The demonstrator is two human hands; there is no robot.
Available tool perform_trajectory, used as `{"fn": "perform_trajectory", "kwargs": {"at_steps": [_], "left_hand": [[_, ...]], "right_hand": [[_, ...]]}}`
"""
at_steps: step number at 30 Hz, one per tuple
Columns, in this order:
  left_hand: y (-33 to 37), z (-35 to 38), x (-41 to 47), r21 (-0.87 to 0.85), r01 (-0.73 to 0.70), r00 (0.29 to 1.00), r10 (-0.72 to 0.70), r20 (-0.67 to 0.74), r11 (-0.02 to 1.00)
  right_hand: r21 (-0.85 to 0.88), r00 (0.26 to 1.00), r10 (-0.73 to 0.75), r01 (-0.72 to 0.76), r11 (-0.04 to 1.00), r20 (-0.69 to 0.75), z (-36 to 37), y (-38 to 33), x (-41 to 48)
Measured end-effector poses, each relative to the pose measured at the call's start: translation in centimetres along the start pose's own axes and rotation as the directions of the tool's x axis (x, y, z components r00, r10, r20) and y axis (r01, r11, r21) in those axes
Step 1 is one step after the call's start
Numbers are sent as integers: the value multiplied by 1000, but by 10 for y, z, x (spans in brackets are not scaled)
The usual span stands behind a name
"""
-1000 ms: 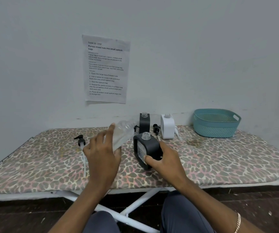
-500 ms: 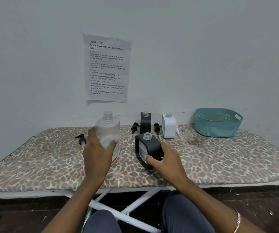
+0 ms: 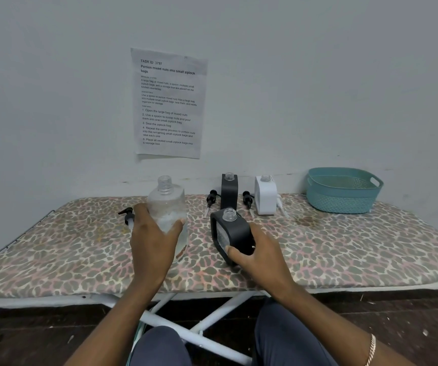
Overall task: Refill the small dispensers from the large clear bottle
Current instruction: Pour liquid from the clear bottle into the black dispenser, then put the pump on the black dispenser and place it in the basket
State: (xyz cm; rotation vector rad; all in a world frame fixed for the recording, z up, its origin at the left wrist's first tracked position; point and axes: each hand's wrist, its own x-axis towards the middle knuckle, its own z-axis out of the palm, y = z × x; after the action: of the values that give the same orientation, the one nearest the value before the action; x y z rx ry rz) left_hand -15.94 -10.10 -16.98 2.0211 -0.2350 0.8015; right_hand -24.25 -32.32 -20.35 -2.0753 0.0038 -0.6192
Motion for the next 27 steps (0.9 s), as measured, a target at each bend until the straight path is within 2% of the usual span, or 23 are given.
{"fn": "perform_trajectory", "kwargs": {"at_steps": [9, 12, 15, 18, 20, 22, 24, 27], "left_hand": [[-6, 4, -1, -3, -9, 1000, 9, 1, 1000], [0, 5, -5, 56, -15, 999, 17, -38, 998], [10, 6, -10, 114, -108, 977, 127, -171, 988], [24, 7, -19, 78, -308, 915, 318, -248, 948], [33, 11, -27, -72, -392, 905, 370, -209, 917], [40, 18, -38, -218, -332, 943, 319, -91, 918], [41, 25, -49, -251, -219, 968, 243, 68, 943], [30, 34, -61, -217, -126, 951, 180, 251, 968]], "right_hand": [[-36, 997, -75, 74, 997, -25, 11, 2, -7], [-35, 998, -58, 57, 998, -25, 14, 3, -5], [5, 999, -36, 36, 999, -26, 13, 3, -4], [26, 1000, 12, -11, 1000, -18, 13, 5, -3], [20, 999, 32, -32, 999, -14, 12, 4, -2], [2, 999, 25, -25, 1000, -22, 10, 3, -2], [28, 999, 16, -15, 999, -41, 8, 0, -4], [123, 994, 59, -48, 991, -89, 6, -7, -5]]}}
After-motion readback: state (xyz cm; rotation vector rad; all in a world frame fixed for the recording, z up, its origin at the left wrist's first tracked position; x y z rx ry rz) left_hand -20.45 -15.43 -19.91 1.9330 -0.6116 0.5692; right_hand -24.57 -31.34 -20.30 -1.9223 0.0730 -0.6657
